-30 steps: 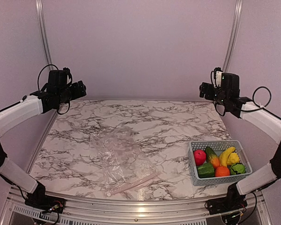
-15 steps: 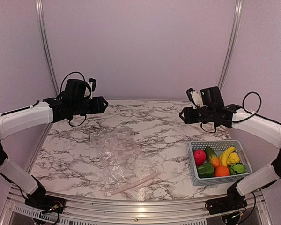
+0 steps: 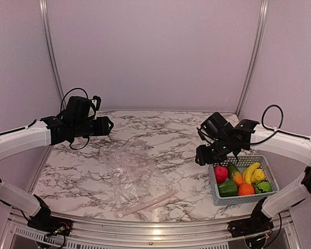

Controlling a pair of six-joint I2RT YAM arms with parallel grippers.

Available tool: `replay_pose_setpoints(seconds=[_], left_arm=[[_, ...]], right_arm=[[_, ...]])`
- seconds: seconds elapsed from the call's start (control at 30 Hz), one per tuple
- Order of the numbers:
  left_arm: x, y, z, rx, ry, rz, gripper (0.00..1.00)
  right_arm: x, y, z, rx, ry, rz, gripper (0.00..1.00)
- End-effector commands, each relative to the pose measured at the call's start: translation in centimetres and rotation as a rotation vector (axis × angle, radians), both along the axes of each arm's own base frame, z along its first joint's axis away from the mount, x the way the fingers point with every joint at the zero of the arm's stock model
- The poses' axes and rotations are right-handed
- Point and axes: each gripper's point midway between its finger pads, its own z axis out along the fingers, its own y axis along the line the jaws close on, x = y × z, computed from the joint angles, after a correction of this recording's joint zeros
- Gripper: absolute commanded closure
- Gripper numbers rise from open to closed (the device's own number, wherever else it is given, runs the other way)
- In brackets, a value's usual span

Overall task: Place the food in the zip-top bag and seal the zipper
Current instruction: Adjust the bin at the center of the board.

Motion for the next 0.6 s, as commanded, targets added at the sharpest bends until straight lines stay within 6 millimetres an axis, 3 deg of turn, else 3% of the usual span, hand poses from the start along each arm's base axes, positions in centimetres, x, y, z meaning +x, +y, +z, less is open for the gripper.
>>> replay_pose_setpoints(seconds=[0.0,0.33,0.57], left_arm=[[-0.4,0.2,-0.6,-0.001,0.039,0.019,0.42],[-0.7,-0.1,-1.0,-0.030,0.061,0.020,0.42],[-1.1,0.1,-1.6,-0.049,0.094,0.036,0.42]], right_arm=[[-1.4,-4.0,0.5,-0.064,-0.003,-0.202,0.49],[-1.6,-6.1,-2.1,-0.187,0.040,-0.279,0.59],[-0.2,-6.5,-2.9,-0.211,0.012,-0.256,0.68]])
